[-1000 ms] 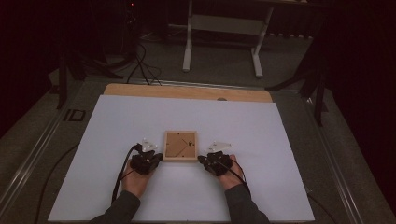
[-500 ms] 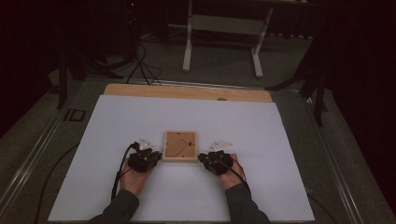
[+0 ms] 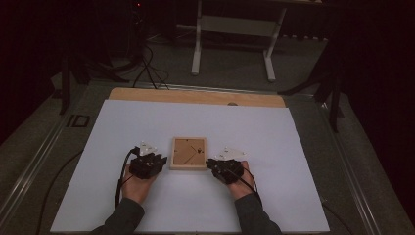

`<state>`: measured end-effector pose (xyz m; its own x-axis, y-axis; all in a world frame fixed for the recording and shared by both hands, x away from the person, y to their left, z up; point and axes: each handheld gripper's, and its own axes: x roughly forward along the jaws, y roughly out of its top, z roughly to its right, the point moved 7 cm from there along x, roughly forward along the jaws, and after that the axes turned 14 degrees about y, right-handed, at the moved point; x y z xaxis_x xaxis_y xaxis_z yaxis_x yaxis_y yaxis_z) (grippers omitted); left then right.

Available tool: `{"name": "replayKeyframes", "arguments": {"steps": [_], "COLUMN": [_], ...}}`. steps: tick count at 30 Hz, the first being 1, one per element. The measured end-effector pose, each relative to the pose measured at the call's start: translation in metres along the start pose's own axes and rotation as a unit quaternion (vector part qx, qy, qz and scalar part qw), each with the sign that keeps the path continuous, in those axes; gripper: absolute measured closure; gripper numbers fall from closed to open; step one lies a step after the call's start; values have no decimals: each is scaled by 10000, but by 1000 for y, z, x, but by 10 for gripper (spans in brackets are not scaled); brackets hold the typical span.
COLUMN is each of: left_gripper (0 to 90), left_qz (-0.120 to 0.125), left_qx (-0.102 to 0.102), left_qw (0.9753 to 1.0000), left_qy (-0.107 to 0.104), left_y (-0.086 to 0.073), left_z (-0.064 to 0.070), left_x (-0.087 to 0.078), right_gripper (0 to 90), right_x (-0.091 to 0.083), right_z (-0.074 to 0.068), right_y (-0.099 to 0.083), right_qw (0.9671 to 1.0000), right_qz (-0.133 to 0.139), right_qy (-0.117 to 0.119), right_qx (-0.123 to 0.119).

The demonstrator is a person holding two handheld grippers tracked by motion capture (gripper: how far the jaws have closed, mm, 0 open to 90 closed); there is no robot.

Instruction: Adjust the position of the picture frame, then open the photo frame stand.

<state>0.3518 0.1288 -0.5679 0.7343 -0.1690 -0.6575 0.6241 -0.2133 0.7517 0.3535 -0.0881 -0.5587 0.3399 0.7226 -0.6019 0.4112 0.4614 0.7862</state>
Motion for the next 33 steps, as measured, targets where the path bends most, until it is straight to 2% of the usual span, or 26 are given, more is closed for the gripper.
{"name": "replayKeyframes", "arguments": {"steps": [7,12,16,23,33], "left_gripper": [699,652,608,549,513], "left_qz": [137,335,399,500,367], "left_qx": [-57,-52,-60,-73,231], "left_qw": [9999,9992,9987,9977,9973], "left_qy": [-84,-207,-302,-457,-600], "left_y": [7,15,17,21,24], "left_z": [2,5,8,14,26], "left_x": [-6,-13,-16,-20,-18], "right_gripper": [820,865,896,898,898], "right_x": [1,4,7,7,7], "right_z": [-4,-8,-9,-9,-8], "right_y": [1,0,1,1,1], "right_qw": [10000,9999,9997,9997,9996], "right_qz": [36,30,37,47,87], "right_qy": [22,71,99,110,156], "right_qx": [-84,-140,-202,-208,-198]}}
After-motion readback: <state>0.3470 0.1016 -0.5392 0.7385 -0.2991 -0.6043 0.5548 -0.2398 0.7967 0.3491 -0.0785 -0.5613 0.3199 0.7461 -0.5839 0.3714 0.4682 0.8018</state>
